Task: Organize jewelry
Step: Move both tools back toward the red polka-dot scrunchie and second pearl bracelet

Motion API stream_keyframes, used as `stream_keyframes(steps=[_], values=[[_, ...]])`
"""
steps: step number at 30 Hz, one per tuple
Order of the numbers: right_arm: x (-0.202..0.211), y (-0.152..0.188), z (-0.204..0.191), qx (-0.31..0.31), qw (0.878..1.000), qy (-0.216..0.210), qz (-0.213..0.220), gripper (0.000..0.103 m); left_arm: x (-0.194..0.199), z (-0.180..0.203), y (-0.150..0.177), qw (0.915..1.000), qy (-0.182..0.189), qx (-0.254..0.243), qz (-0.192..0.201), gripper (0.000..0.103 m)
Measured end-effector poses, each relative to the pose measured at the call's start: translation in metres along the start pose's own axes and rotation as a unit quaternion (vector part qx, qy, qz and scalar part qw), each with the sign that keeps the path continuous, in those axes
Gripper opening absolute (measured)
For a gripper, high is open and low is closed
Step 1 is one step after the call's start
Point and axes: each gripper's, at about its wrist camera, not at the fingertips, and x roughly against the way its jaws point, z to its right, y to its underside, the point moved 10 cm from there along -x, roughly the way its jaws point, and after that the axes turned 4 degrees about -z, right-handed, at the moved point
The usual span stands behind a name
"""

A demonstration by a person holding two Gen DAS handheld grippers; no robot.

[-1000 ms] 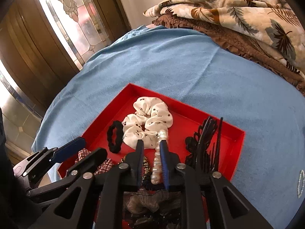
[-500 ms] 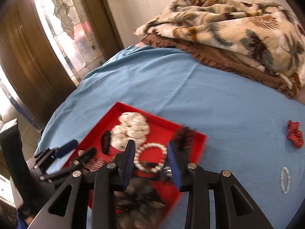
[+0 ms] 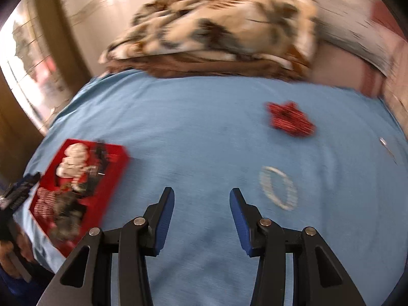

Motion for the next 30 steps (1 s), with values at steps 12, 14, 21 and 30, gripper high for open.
stream_keyframes(steps=[12,14,21,30], values=[[0.022,0.025,0.129,-0.082,0.995,0.048,0.016,0.051,0.087,0.084,-0.017,0.9943,0.031,-0.077,0.067,0.071],[0.021,0.026,0.136,-0.088,0.995,0.046,0.021,0.052,0.092,0.107,-0.013,0.9923,0.045,-0.097,0.062,0.071],[0.006,0.040,0.155,-0.115,0.993,0.023,0.018,0.053,0.098,0.186,0.003,0.9820,0.096,-0.158,0.039,0.071],[-0.010,0.025,0.145,-0.089,0.996,-0.007,0.007,0.053,0.064,0.242,-0.009,0.9804,0.128,-0.149,-0.011,0.071]])
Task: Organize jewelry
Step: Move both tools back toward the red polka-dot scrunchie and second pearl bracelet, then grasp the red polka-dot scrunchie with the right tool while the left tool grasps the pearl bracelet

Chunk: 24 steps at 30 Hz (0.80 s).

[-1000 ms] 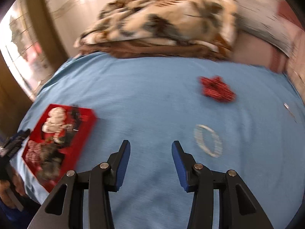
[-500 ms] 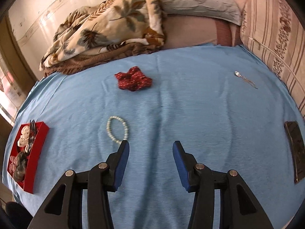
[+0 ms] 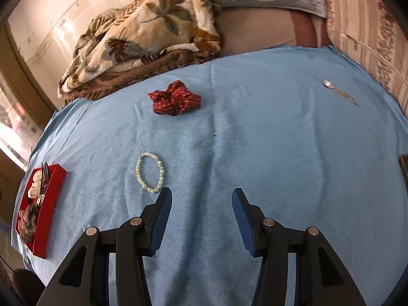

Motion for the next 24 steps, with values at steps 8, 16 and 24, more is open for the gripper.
stream_keyframes(steps=[8,16,24], values=[[-0.031,-0.037,-0.023,0.043,0.999,-0.004,0.006,0.053,-0.061,0.033,-0.024,0.9987,0.029,0.004,-0.043,0.071],[-0.063,-0.092,-0.014,0.023,0.999,-0.042,0.020,0.053,-0.121,0.094,-0.018,0.9926,0.085,0.017,-0.085,0.071],[-0.106,-0.126,-0.013,0.028,0.997,-0.072,0.013,0.053,-0.173,0.139,-0.009,0.9819,0.130,0.036,-0.133,0.049]])
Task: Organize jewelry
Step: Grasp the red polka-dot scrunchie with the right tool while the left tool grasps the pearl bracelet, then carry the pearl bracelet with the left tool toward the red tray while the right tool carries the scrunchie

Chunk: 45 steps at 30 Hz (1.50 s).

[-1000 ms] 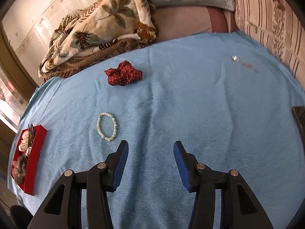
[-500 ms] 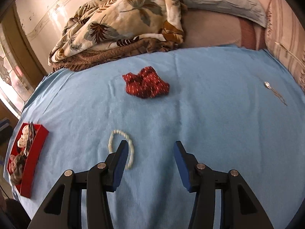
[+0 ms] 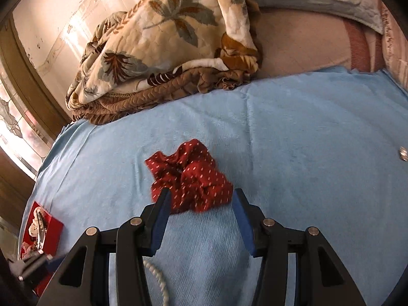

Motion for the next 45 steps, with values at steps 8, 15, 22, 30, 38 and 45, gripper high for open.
stream_keyframes(steps=[8,15,22,30,38,45], values=[[-0.025,-0.005,0.003,0.001,1.000,-0.013,-0.012,0.053,-0.023,0.005,0.005,0.9997,0.009,0.009,-0.019,0.047],[-0.029,-0.003,0.002,0.027,0.999,0.025,-0.012,0.045,-0.023,0.018,0.011,0.9988,-0.041,-0.026,-0.011,0.020],[-0.019,0.002,0.005,0.035,0.997,0.063,-0.015,0.012,0.000,0.022,0.015,0.9995,-0.019,-0.026,-0.005,0.006],[0.013,0.019,-0.018,0.033,0.998,0.059,-0.006,0.012,0.058,0.022,0.023,0.9988,-0.015,-0.035,0.032,0.006],[0.054,0.035,-0.048,0.028,0.998,0.044,0.017,0.012,0.109,-0.003,0.036,0.9981,-0.011,-0.012,0.060,0.006],[0.085,0.063,-0.068,0.035,0.998,0.049,0.026,0.012,0.154,-0.033,0.055,0.9957,-0.024,0.013,0.088,0.006]])
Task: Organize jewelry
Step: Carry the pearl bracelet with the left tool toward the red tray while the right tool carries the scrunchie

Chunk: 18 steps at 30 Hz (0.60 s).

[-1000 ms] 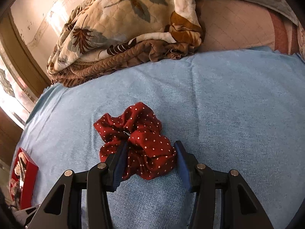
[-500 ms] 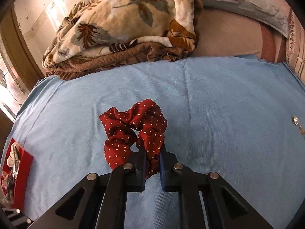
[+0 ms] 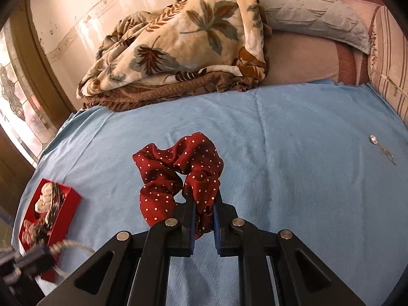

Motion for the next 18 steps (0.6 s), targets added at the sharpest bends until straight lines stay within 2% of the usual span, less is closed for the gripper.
stream_keyframes(steps=[10,18], values=[[0.040,0.040,-0.026,0.032,0.999,0.023,0.008,0.012,0.057,-0.035,0.014,0.9983,-0.036,0.009,0.045,0.006],[0.059,0.081,-0.052,0.076,0.996,0.047,0.007,0.012,0.071,-0.046,0.031,0.9967,-0.061,0.003,0.053,0.006]])
